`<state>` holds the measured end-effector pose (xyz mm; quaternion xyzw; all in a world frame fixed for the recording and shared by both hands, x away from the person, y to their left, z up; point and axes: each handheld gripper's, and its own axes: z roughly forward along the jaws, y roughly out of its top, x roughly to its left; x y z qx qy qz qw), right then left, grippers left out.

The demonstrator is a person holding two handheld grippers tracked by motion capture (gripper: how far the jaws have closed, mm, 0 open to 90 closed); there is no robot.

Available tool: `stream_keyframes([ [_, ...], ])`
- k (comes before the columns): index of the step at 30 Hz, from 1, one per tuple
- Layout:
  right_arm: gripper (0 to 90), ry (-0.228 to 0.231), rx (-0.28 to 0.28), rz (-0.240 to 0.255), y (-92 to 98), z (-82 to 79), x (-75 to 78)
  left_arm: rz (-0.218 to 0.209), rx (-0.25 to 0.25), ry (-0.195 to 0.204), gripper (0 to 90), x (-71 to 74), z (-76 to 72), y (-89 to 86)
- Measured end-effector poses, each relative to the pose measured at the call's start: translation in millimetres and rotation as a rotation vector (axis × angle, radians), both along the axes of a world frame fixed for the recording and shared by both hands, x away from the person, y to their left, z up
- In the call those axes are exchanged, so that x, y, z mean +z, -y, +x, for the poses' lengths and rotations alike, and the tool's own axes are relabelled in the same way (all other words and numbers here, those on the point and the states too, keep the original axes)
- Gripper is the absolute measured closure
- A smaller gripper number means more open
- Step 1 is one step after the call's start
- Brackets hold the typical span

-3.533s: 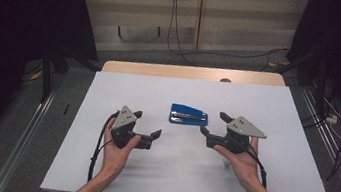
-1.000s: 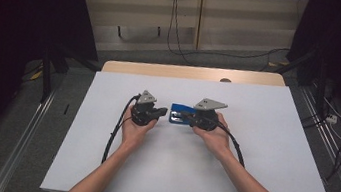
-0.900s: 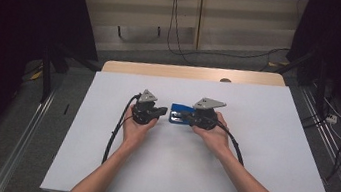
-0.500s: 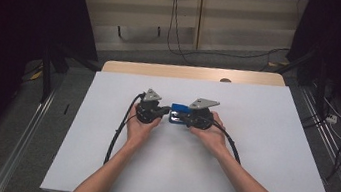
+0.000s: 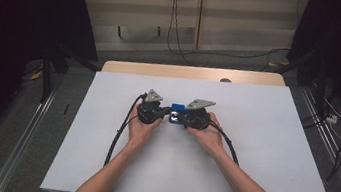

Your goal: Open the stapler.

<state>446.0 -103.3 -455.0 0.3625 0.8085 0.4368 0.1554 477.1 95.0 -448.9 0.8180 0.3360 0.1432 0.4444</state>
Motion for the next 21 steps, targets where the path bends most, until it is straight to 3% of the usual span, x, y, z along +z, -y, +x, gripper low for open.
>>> stream_keyframes([
  [21,90.0,0.018,-0.004,-0.010,2.8,1.1,-0.8,-0.022,0.002,0.006,90.0,3.6,-0.5,0.9],
])
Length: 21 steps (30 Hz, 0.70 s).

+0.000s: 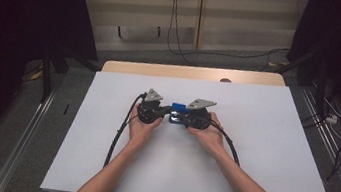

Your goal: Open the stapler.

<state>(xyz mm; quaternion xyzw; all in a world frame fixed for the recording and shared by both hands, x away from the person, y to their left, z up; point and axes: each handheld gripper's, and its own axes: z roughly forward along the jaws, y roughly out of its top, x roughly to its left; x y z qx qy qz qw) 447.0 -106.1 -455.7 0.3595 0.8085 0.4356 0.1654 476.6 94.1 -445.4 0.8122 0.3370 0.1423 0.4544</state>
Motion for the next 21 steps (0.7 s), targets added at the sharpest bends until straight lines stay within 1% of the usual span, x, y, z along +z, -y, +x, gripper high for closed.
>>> stream_keyframes([
  [4,90.0,0.004,-0.001,-0.001,-0.2,-0.2,-0.2,0.004,-0.001,0.008,90.0,1.6,0.1,-0.2],
  [5,90.0,0.004,0.000,-0.001,-0.2,-0.2,-0.2,-0.006,0.001,0.004,90.0,1.8,-0.4,0.3],
  [8,90.0,0.006,0.000,-0.004,-0.4,-0.1,-0.1,-0.016,-0.001,0.005,90.0,4.2,-0.8,0.4],
  [10,90.0,0.006,-0.001,-0.003,-0.4,-0.2,-0.2,-0.011,-0.004,0.015,90.0,6.0,-0.9,0.5],
  [11,90.0,0.007,-0.004,-0.003,-0.4,-0.5,-0.3,-0.013,-0.005,0.013,90.0,6.7,-1.0,0.8],
  [13,90.0,0.019,-0.004,-0.014,-1.1,-1.2,-0.3,-0.019,-0.010,0.015,90.0,7.9,-0.8,0.6],
  [14,90.0,0.020,-0.002,-0.015,-1.2,-1.1,-0.3,-0.015,-0.011,0.021,90.0,9.1,-0.9,0.7],
  [17,90.0,0.021,-0.002,-0.016,-1.2,-1.1,-0.3,-0.029,-0.012,0.021,90.0,11.3,-1.7,1.4],
  [19,90.0,0.026,-0.002,-0.020,-1.6,-1.6,-0.3,-0.026,-0.013,0.029,90.0,13.4,-2.0,1.7],
  [21,90.0,0.028,0.002,-0.023,-1.8,-2.0,-0.1,-0.035,-0.017,0.031,90.0,14.8,-2.5,2.1],
])
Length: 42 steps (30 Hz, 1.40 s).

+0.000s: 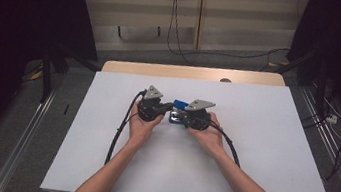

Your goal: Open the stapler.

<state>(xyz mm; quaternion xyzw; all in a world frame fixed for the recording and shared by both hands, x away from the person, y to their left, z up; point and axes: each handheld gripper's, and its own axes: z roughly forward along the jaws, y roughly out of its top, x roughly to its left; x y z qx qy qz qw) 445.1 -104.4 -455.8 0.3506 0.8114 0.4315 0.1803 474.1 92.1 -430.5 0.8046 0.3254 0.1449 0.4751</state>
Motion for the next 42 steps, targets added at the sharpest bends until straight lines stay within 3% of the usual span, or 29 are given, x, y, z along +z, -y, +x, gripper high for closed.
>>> stream_keyframes([
  [11,90.0,0.009,0.001,0.001,0.4,-2.7,0.1,-0.021,0.006,0.000,90.0,3.4,-1.3,1.7],
  [20,90.0,0.087,-0.052,0.041,-0.1,-7.3,5.0,-0.010,-0.003,0.010,90.0,7.3,-1.4,3.1],
  [25,90.0,0.089,-0.057,0.035,-3.9,-7.3,2.9,-0.008,-0.010,0.022,90.0,10.4,-1.4,4.6],
  [32,90.0,0.129,-0.111,0.070,-4.6,-4.8,5.7,-0.025,-0.012,0.014,90.0,10.4,-1.0,4.3],
  [37,90.0,0.134,-0.115,0.058,-6.3,-5.4,4.8,0.007,0.015,0.003,90.0,6.3,1.5,1.7],
  [42,90.0,0.137,-0.117,0.065,-6.1,-5.4,5.7,-0.002,0.012,-0.019,90.0,1.5,5.6,0.9],
])
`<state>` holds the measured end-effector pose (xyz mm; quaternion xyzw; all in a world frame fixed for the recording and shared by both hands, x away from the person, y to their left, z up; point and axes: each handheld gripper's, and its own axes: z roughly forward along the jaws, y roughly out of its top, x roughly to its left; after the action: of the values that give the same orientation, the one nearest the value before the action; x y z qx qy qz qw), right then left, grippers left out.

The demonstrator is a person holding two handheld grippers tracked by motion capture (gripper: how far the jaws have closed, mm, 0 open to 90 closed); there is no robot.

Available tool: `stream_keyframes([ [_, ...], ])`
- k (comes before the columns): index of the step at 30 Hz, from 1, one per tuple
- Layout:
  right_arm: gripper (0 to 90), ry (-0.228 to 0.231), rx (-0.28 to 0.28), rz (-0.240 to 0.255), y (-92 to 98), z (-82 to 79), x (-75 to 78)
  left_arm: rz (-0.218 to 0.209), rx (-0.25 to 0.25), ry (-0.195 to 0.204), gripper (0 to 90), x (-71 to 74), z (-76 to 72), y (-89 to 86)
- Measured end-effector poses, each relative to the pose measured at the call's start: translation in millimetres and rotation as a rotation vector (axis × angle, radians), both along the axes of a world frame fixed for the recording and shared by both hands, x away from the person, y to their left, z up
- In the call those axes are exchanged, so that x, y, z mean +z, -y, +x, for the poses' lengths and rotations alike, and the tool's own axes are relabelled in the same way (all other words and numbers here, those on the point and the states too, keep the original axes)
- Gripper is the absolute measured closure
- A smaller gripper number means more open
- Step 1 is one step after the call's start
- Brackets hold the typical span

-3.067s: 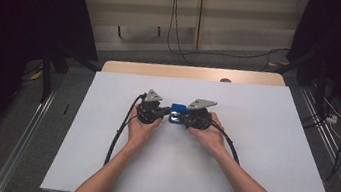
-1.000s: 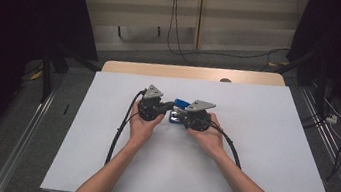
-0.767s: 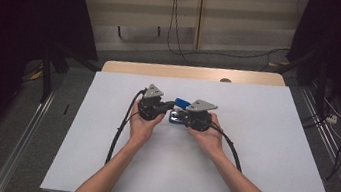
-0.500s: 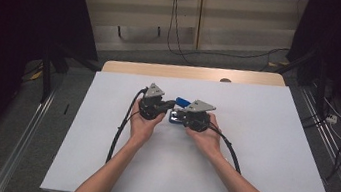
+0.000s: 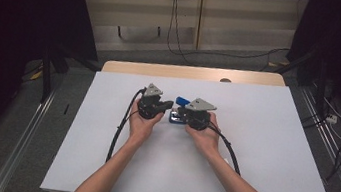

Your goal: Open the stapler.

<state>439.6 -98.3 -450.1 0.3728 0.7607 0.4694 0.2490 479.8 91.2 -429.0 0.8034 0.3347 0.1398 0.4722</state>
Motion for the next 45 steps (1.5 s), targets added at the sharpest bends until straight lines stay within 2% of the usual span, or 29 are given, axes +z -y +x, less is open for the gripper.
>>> stream_keyframes([
  [3,90.0,0.000,-0.001,0.000,0.1,0.1,-0.1,-0.001,-0.009,0.001,90.0,-2.7,0.3,3.1],
  [6,90.0,-0.004,0.000,-0.002,0.0,0.2,-0.8,0.021,-0.019,-0.002,90.0,-5.8,0.3,6.2],
  [11,90.0,-0.004,-0.002,-0.005,0.8,0.3,-0.8,0.018,-0.023,-0.013,90.0,-8.7,0.7,8.0],
  [16,90.0,0.001,-0.007,-0.002,0.9,0.2,-0.4,0.044,-0.020,0.006,90.0,-9.0,-1.2,9.6],
  [23,90.0,0.000,-0.010,-0.003,0.7,0.2,0.2,0.029,-0.026,-0.008,90.0,-12.4,0.2,7.6],
  [30,90.0,-0.002,-0.013,-0.008,-1.2,-0.1,-1.4,0.032,-0.024,-0.011,90.0,-16.5,-0.1,6.9],
  [32,90.0,-0.002,-0.016,-0.010,-2.0,0.0,-2.0,0.019,-0.020,-0.014,90.0,-18.5,-0.2,5.7],
  [36,90.0,-0.002,-0.033,0.019,-2.7,1.2,-0.2,0.026,-0.022,-0.004,90.0,-18.7,-0.7,5.4],
  [39,90.0,0.003,-0.036,0.013,-5.3,2.6,-0.5,0.016,-0.027,-0.005,90.0,-19.4,-0.1,4.6],
  [45,90.0,0.014,-0.052,0.018,-4.7,3.1,3.4,0.023,-0.027,0.001,90.0,-19.2,-0.5,5.2],
])
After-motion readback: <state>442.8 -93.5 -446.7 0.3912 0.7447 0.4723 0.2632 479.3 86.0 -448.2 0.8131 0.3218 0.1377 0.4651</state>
